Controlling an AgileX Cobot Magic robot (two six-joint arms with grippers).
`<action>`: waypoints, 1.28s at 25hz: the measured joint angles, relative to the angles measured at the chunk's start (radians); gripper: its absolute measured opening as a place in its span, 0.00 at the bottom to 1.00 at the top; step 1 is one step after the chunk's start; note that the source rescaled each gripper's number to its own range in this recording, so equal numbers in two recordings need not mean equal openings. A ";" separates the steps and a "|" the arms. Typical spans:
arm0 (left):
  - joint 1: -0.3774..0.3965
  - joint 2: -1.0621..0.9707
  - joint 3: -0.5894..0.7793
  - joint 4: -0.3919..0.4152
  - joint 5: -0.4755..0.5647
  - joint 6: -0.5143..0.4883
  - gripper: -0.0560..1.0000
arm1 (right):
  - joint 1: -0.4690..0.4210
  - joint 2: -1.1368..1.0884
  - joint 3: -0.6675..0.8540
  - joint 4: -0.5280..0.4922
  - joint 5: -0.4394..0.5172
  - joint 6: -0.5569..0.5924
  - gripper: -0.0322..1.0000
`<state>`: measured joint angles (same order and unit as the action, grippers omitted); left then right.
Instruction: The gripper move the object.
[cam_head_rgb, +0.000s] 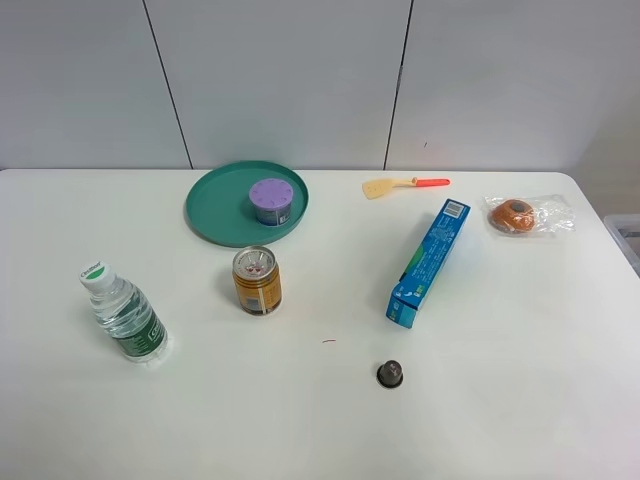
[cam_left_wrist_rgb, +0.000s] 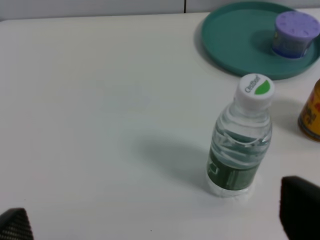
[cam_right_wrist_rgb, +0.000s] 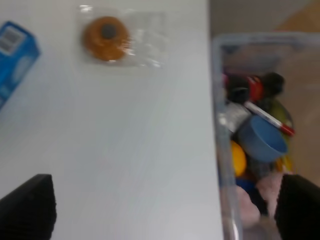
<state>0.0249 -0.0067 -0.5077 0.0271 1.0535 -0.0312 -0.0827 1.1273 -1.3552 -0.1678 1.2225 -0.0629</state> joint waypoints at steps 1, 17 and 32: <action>0.000 0.000 0.000 0.000 0.000 0.000 1.00 | -0.031 -0.034 0.019 0.000 0.000 0.000 0.55; 0.000 0.000 0.000 0.000 0.000 0.000 1.00 | -0.085 -0.766 0.581 0.104 -0.080 0.052 0.55; 0.000 0.000 0.000 0.000 0.000 0.000 1.00 | -0.085 -1.072 0.857 0.186 -0.153 -0.034 0.55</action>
<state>0.0249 -0.0067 -0.5077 0.0271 1.0535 -0.0312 -0.1673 0.0551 -0.4987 0.0182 1.0697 -0.0966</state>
